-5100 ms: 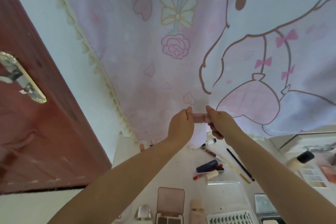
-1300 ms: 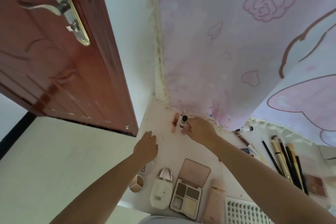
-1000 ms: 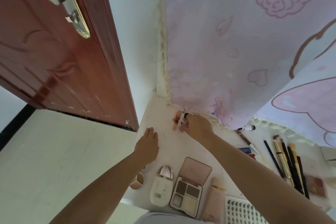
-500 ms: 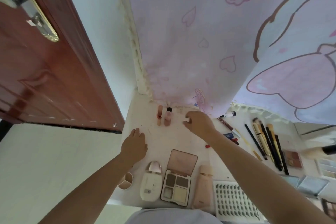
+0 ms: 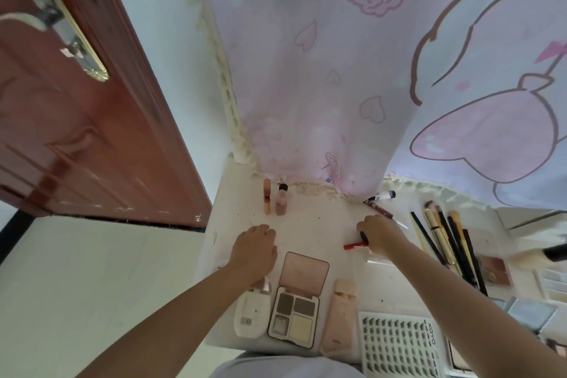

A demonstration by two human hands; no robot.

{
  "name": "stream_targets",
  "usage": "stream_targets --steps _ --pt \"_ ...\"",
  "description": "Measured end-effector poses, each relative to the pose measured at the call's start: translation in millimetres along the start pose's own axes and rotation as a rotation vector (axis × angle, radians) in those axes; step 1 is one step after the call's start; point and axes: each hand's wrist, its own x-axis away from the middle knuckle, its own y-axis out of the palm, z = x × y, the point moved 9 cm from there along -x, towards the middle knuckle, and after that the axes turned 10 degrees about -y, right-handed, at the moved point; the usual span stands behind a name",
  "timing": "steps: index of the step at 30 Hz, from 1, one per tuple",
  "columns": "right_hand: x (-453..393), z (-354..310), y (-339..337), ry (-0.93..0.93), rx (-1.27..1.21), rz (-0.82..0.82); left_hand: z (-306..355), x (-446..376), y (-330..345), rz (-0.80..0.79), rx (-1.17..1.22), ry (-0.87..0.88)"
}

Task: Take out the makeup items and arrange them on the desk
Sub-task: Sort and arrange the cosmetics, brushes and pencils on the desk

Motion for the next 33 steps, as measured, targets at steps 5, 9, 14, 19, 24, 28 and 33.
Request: stream_targets --steps 5,9,14,19,24,28,33 --pt "14 9 -38 0.045 -0.194 0.254 22 1 -23 0.034 0.075 0.077" --pt "48 22 -99 0.12 -0.633 0.653 50 -1 -57 0.046 0.307 0.144" --pt "86 5 -137 0.001 -1.421 0.772 84 -6 -113 0.054 0.777 0.142" --pt "116 -18 -176 -0.111 -1.418 0.827 100 6 -175 0.353 0.95 0.237" --pt "120 -26 -198 -0.114 -1.22 0.814 105 15 -205 0.452 0.835 0.291" --pt "130 3 -201 -0.064 -1.566 1.01 69 11 -215 0.515 0.932 0.163" --pt "142 25 -205 -0.113 -1.639 1.053 44 13 -221 0.555 0.925 0.156"
